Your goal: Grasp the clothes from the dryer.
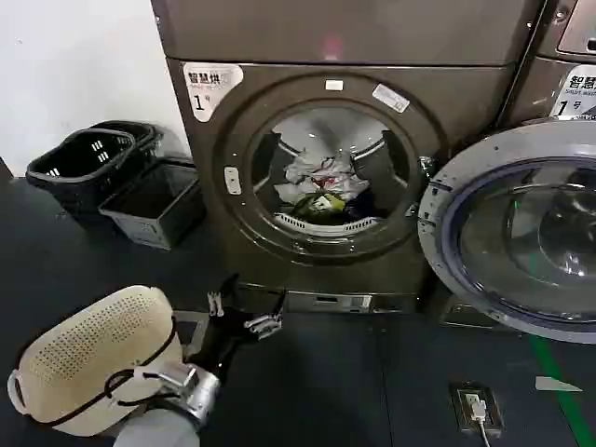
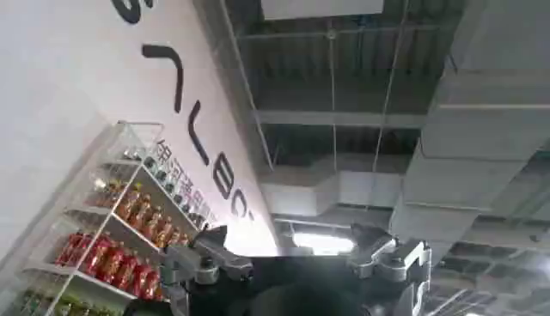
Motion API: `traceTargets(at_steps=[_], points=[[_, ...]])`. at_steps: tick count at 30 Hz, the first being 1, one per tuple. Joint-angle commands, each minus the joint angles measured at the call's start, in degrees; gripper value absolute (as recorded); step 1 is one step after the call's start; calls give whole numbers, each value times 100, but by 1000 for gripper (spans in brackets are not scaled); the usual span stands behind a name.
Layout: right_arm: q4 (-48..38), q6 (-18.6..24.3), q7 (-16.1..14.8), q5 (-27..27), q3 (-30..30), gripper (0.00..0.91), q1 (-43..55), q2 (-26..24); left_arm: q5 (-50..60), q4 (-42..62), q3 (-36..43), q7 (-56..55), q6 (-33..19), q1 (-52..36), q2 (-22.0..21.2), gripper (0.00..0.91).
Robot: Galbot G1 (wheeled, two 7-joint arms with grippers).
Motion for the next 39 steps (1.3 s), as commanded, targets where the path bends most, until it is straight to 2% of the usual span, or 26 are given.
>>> traceTargets(at_steps=[1,12,39], points=[[-6,36,4,24,-9,907,7,-15,108,23,17,165,103,14,17,907],[-18,9,17,-5,13,907,-10,-7,245,66,95,250,240,46,44,907],[-97,-26,-75,-8,220,907,-142,-33,257,-60,119,231,198,144,71,907]])
